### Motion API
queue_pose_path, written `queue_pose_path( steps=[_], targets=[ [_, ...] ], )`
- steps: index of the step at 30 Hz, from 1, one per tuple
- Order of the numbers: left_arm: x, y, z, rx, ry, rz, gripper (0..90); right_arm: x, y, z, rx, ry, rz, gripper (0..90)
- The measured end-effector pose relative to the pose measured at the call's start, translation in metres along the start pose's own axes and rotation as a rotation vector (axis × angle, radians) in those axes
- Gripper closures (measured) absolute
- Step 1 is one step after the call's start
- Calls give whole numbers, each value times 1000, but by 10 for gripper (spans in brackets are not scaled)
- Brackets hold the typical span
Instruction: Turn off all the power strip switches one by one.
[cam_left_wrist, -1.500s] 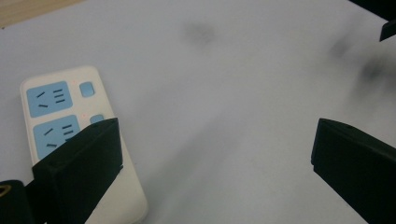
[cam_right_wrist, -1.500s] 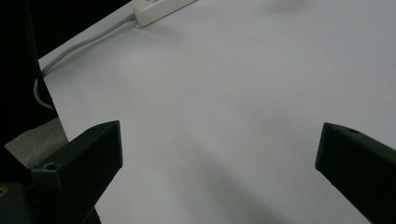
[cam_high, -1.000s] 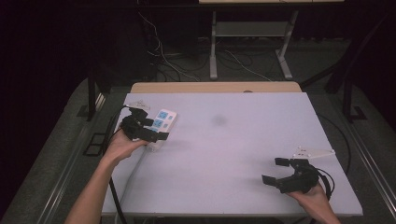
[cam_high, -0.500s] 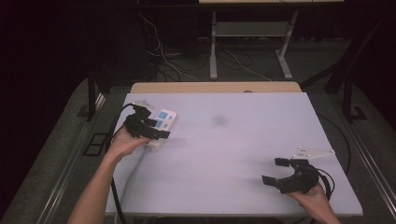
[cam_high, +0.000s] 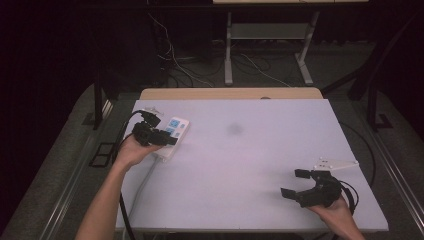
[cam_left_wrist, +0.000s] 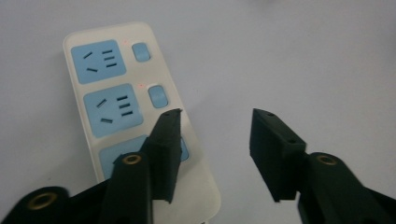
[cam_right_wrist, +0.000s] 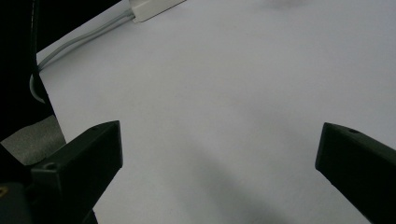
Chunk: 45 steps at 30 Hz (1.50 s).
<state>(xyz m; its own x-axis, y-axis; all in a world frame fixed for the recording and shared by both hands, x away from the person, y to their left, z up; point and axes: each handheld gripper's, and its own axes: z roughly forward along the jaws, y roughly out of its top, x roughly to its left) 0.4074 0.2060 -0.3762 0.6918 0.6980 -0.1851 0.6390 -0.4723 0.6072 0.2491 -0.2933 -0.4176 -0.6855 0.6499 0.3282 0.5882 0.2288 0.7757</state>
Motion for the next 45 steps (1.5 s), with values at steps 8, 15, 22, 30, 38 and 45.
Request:
queue_pose_path(
  steps=[8, 15, 22, 30, 38, 45],
  targets=[
    [10, -4, 3, 16, -19, -9, 848, 0, 0, 1, 5, -3, -3, 5],
    [15, -5, 9, 29, 1, -12, 889, 0, -1, 2, 12, -9, -9, 5],
    [19, -6, 15, 41, 13, -23, 890, 0, -1, 3, 17, -11, -11, 5],
    [18, -5, 23, 52, 14, -21, 891, 0, -1, 3, 24, -11, -15, 5],
    [21, -8, 26, 57, 31, -28, 891, 1, -2, 5, 34, -13, -20, 5],
    [21, -12, 25, 46, 13, -35, 891, 1, -2, 5, 41, -17, -27, 5]
  ],
)
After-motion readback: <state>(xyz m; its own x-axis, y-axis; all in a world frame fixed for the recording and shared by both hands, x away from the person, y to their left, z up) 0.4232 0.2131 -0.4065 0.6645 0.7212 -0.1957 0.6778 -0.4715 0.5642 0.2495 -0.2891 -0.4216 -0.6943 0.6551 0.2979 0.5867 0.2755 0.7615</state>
